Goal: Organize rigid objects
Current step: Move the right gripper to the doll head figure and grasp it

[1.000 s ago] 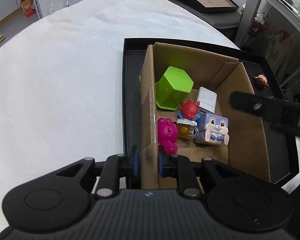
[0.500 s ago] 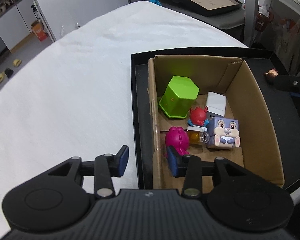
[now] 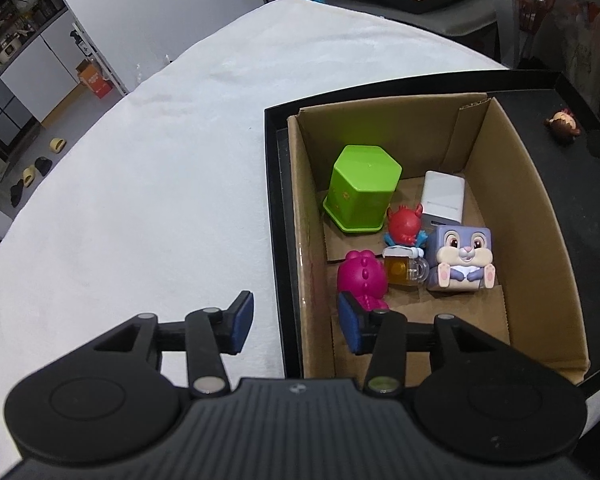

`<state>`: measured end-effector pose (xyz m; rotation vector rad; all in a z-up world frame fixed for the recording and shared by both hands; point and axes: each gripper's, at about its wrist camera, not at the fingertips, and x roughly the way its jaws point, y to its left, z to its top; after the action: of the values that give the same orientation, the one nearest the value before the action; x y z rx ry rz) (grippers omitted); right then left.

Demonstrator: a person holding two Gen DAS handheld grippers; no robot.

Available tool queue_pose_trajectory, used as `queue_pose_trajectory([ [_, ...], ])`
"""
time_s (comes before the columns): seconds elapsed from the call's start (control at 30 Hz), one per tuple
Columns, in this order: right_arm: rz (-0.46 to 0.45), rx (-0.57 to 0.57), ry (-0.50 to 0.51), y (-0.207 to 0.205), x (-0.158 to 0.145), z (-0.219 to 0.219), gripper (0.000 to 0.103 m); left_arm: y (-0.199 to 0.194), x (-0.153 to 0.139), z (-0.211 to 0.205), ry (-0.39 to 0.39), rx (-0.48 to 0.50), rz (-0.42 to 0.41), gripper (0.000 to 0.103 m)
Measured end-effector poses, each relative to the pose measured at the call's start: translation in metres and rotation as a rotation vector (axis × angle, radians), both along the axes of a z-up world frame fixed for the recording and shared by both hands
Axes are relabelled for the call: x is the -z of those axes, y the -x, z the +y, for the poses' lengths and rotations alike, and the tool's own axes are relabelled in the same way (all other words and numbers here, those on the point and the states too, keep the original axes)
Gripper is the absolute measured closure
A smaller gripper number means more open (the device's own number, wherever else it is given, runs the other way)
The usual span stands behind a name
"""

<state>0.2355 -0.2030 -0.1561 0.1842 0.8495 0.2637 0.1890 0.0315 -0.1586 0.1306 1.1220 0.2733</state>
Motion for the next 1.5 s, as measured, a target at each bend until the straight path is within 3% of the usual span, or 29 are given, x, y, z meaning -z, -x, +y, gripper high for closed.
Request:
queue_pose_trajectory([
  [0.33, -0.003, 0.082, 0.017, -0.014, 0.02, -0.032, 0.02, -0.01, 0.001, -0.005, -0.039, -0.039, 0.018, 0.056],
  [0.6, 0.006, 0.117, 0.022, -0.031, 0.039, -0.046, 0.019, -0.018, 0.002, -0.01, -0.067, -0.051, 0.026, 0.053],
  [0.73, 0.01, 0.125, 0.028, -0.04, 0.048, -0.049, 0.019, -0.02, 0.001, -0.014, -0.092, -0.052, 0.014, 0.039],
  [0.83, 0.017, 0.129, 0.025, -0.047, 0.054, -0.05, 0.019, -0.023, 0.002, -0.015, -0.097, -0.06, 0.014, 0.037],
  [1.3, 0.025, 0.074, 0.077, -0.092, 0.076, -0.028, 0.02, -0.031, 0.005, -0.009, -0.071, -0.099, 0.028, 0.035],
  [1.5, 0.027, 0.063, 0.095, -0.1, 0.078, -0.022, 0.025, -0.03, 0.006, -0.007, -0.048, -0.099, 0.03, 0.035],
])
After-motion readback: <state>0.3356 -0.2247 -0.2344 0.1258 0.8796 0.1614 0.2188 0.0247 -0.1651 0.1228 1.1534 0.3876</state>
